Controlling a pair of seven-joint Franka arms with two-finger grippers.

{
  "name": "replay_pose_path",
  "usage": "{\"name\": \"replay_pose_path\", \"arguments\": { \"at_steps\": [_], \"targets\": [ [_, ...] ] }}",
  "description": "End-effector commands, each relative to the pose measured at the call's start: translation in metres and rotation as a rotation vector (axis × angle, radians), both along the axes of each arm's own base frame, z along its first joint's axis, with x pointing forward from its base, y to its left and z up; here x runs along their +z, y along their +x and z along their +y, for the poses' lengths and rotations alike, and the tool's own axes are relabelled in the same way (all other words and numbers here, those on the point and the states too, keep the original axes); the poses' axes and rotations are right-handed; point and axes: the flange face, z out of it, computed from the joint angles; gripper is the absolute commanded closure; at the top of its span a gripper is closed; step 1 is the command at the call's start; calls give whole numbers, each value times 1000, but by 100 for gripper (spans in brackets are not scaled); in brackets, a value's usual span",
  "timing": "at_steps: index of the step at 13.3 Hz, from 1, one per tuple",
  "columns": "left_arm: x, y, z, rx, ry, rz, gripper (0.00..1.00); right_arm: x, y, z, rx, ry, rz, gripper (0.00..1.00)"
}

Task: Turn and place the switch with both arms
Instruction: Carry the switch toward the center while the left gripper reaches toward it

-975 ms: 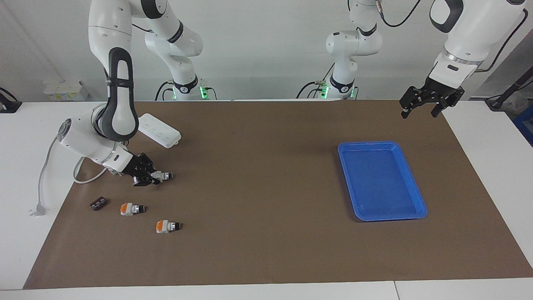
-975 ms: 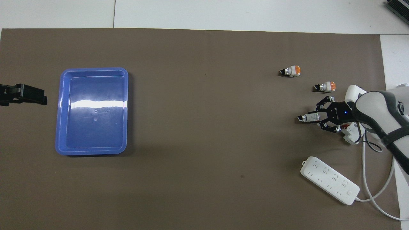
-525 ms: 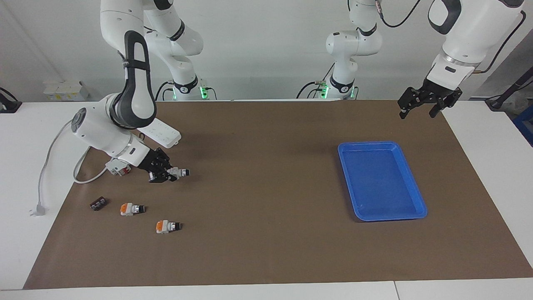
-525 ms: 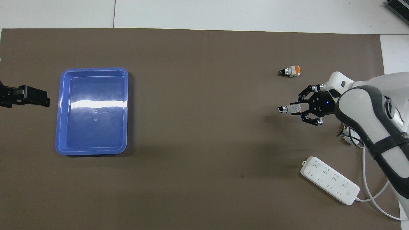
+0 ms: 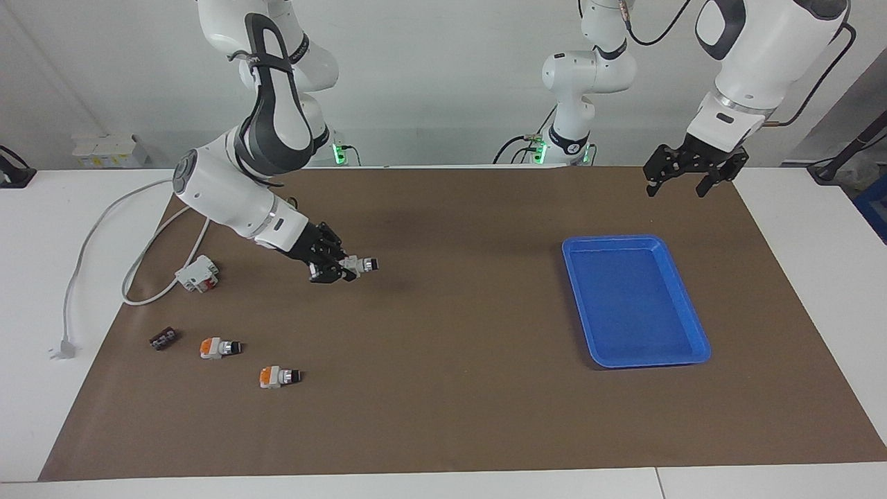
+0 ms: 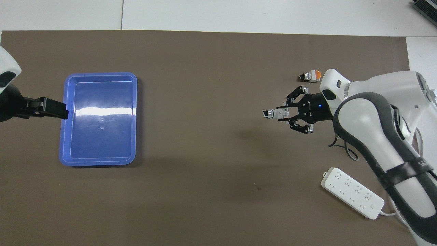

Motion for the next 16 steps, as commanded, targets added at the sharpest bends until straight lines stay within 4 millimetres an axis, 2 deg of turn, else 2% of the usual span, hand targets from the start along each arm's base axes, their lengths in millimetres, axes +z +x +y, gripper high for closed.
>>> {"name": "replay_pose_path", "arguments": {
  "at_steps": [1, 4, 5, 7, 9, 12, 16],
  "targets": [
    [-18, -21, -13, 4, -94, -12, 0, 37, -15, 26, -12, 72, -11, 100],
    [-37, -35, -33, 89, -256, -23, 1, 66, -33, 61, -4, 159, -35, 100],
    [-41, -38, -46, 115, -302, -21, 2, 69, -37, 72, -17, 185, -23, 100],
    [-46, -40, -71, 168, -351, -12, 3, 74, -42, 93, -32, 227, -25, 100],
    [-50, -41, -82, 243, -436, 12, 6, 78, -45, 111, -64, 278, -30, 100],
    [-49, -42, -92, 332, -604, 74, 12, 81, -49, 131, -140, 312, -17, 100],
    [-48, -46, -133, 474, -762, 117, 23, 82, -58, 153, -157, 337, -6, 100]
  ]
}}
